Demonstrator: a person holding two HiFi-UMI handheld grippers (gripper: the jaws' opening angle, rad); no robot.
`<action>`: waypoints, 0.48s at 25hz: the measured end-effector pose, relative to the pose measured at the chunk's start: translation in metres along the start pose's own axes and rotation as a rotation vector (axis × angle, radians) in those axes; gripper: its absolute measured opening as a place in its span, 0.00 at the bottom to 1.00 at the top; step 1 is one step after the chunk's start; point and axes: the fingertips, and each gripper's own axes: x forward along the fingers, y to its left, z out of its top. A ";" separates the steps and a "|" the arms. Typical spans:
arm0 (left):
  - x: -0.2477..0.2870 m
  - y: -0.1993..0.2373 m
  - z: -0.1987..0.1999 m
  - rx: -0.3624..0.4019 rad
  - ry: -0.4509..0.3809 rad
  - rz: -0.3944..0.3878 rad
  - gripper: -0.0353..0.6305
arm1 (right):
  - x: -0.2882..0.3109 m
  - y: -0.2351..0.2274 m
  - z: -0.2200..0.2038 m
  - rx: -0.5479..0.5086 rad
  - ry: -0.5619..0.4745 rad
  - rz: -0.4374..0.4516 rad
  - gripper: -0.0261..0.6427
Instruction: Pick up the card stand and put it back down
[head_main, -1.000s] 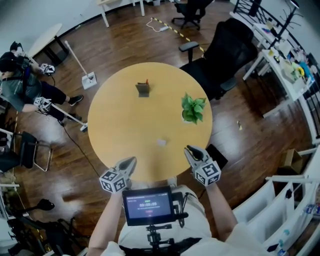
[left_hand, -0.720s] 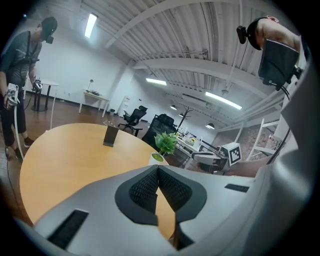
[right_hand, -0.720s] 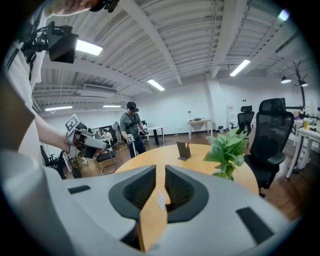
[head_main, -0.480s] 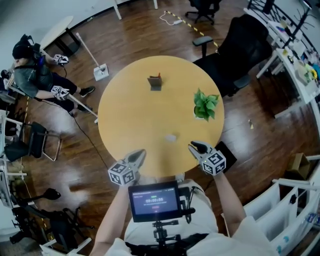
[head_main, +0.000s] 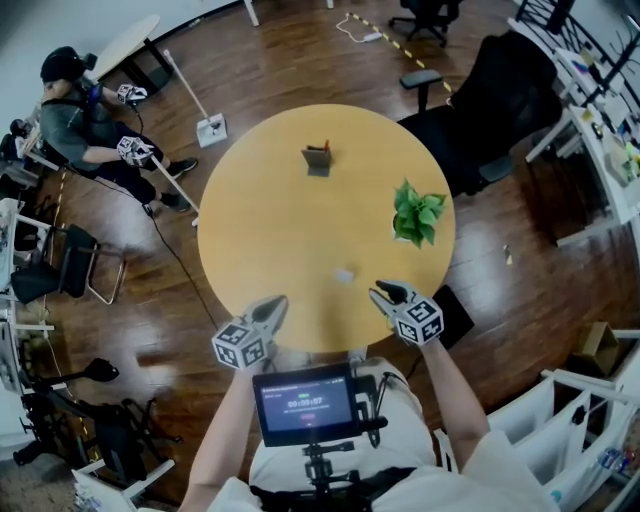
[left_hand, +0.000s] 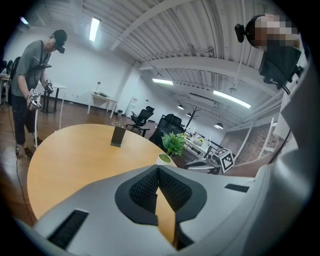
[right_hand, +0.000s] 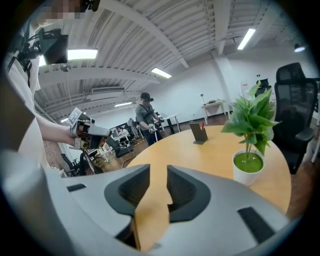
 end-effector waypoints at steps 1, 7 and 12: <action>0.003 -0.001 0.000 0.001 -0.002 0.005 0.05 | 0.002 -0.002 -0.002 -0.002 0.010 0.008 0.25; 0.016 -0.010 0.004 0.007 -0.021 0.012 0.05 | 0.011 -0.009 -0.002 -0.039 0.034 0.023 0.25; 0.022 -0.021 -0.002 -0.007 -0.004 -0.019 0.05 | 0.011 -0.012 -0.010 -0.033 0.074 0.009 0.25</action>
